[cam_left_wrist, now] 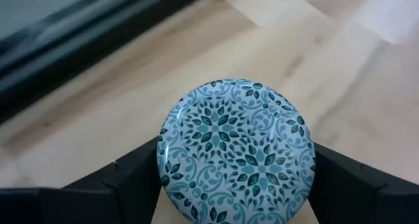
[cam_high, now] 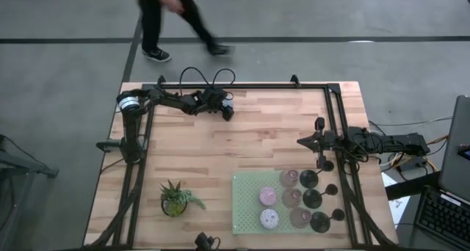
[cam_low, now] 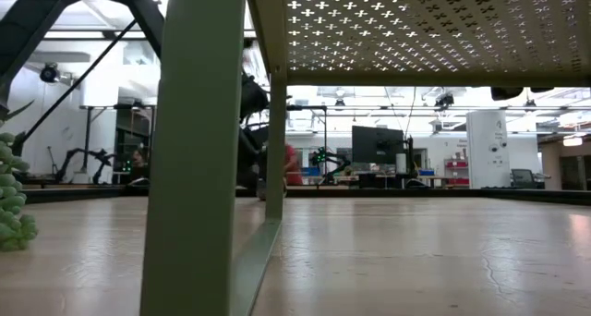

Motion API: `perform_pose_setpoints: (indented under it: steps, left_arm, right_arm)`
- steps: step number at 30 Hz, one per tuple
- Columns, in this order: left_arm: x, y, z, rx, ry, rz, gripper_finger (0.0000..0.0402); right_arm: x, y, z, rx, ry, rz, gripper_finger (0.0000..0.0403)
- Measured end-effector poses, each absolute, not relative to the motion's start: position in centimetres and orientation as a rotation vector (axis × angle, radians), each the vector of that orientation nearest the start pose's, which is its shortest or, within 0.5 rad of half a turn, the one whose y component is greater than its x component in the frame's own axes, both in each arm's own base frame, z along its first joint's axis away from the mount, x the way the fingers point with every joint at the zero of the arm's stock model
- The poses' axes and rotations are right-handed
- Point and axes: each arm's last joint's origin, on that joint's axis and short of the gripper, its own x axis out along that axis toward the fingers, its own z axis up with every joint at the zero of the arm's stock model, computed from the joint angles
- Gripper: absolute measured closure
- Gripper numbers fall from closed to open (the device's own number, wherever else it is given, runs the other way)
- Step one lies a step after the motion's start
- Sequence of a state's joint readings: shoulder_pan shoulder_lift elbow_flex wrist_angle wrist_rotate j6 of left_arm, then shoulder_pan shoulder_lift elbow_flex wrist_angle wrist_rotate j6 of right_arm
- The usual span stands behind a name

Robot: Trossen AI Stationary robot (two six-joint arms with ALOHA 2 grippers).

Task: Pick & Place candle stick holders
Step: Put the blue patterned scented candle on the shelf aligned with the other blue patterned scented candle

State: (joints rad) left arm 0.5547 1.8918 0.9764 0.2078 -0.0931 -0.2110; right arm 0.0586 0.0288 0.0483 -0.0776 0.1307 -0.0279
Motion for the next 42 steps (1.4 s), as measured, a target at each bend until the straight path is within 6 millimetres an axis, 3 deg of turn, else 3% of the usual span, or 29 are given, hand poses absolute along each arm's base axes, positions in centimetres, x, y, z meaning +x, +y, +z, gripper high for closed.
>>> perform_pose_setpoints:
  steps: [7, 15, 23, 35, 42]
  left_arm:
    - [31.7, 19.0, 15.0, -0.360, 0.617, 0.625, 0.0093]
    - [32.3, 15.9, 18.6, -0.309, 0.560, 0.513, 0.0093]
    - [33.4, 10.3, 23.3, -0.258, 0.464, 0.308, 0.0092]
    - [36.9, -0.8, 29.4, -0.032, 0.420, -0.042, 0.0092]
    - [38.8, -3.4, 30.4, 0.044, 0.435, -0.061, 0.0092]
  right_arm:
    - [9.6, 0.2, 17.0, -0.034, 0.059, -0.072, 0.0394]
    - [9.6, 0.2, 17.0, -0.032, 0.059, -0.072, 0.0394]
    - [9.6, 0.2, 17.0, -0.033, 0.059, -0.072, 0.0394]
    - [9.6, 0.2, 17.0, -0.034, 0.058, -0.072, 0.0394]
    - [9.6, 0.2, 17.0, -0.032, 0.061, -0.072, 0.0394]
